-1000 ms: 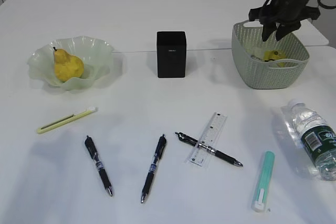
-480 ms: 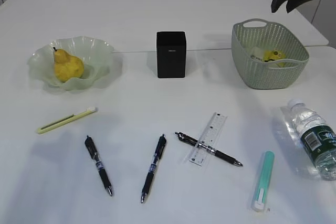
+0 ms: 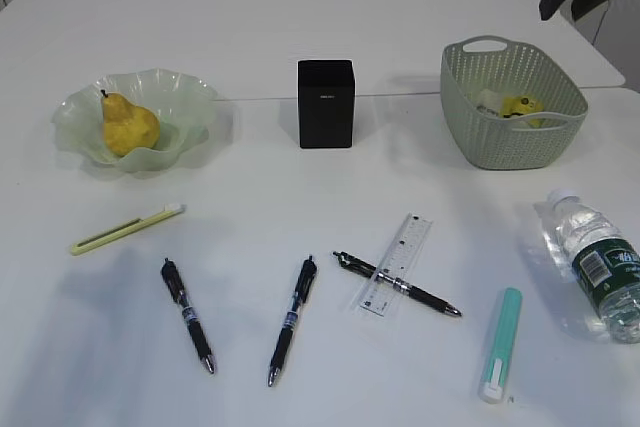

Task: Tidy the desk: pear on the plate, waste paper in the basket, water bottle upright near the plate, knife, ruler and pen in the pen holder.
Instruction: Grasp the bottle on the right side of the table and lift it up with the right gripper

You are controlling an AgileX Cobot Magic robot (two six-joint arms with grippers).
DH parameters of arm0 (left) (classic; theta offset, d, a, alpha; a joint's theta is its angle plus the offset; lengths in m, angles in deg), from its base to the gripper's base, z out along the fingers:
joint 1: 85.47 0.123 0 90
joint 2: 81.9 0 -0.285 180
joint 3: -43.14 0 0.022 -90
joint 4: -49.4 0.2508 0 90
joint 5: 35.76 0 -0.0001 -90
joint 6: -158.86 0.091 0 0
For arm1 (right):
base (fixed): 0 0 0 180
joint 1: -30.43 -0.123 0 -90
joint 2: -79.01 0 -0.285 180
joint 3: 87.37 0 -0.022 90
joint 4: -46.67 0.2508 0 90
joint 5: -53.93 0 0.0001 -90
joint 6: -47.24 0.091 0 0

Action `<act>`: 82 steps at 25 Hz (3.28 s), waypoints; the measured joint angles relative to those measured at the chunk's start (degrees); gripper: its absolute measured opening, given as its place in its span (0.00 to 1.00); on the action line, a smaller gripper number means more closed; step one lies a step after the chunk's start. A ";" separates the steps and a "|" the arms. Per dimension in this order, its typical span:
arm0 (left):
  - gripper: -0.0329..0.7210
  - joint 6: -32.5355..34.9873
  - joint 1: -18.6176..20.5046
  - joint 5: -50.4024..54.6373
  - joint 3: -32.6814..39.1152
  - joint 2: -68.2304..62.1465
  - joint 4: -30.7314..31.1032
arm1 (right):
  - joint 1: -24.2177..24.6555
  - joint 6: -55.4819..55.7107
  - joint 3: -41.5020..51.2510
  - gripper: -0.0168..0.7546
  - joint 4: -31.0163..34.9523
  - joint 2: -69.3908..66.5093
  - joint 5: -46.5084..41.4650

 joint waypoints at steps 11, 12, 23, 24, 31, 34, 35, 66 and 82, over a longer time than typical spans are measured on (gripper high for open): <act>0.36 0.00 0.00 0.00 0.00 0.00 -1.06 | 0.00 0.02 12.70 0.41 -0.22 13.00 -0.04; 0.36 0.00 0.00 0.00 0.00 0.00 -1.08 | 0.00 0.12 14.43 0.41 -0.22 13.97 -0.04; 0.36 0.00 0.00 3.87 0.00 0.00 -1.18 | 0.00 1.76 24.35 0.51 -0.59 16.40 -0.04; 0.36 0.00 0.00 4.21 0.00 0.00 -1.18 | 0.00 1.76 25.06 0.53 -0.81 16.53 -0.04; 0.36 0.00 0.00 5.72 0.00 0.00 -1.18 | 0.00 1.94 29.07 0.58 -1.43 16.55 0.16; 0.36 0.00 0.00 5.97 0.00 0.00 -1.18 | 0.00 1.94 30.85 0.58 -1.53 16.55 0.16; 0.36 0.00 0.00 6.10 0.00 0.00 -1.18 | 0.00 1.94 31.41 0.58 -1.53 16.55 0.16; 0.36 0.00 0.00 15.33 0.00 0.00 -0.84 | 0.00 0.89 32.81 0.78 -0.22 6.04 1.49; 0.36 0.00 0.00 15.85 0.00 0.00 -0.37 | 0.34 0.89 32.81 0.80 -3.81 2.85 1.63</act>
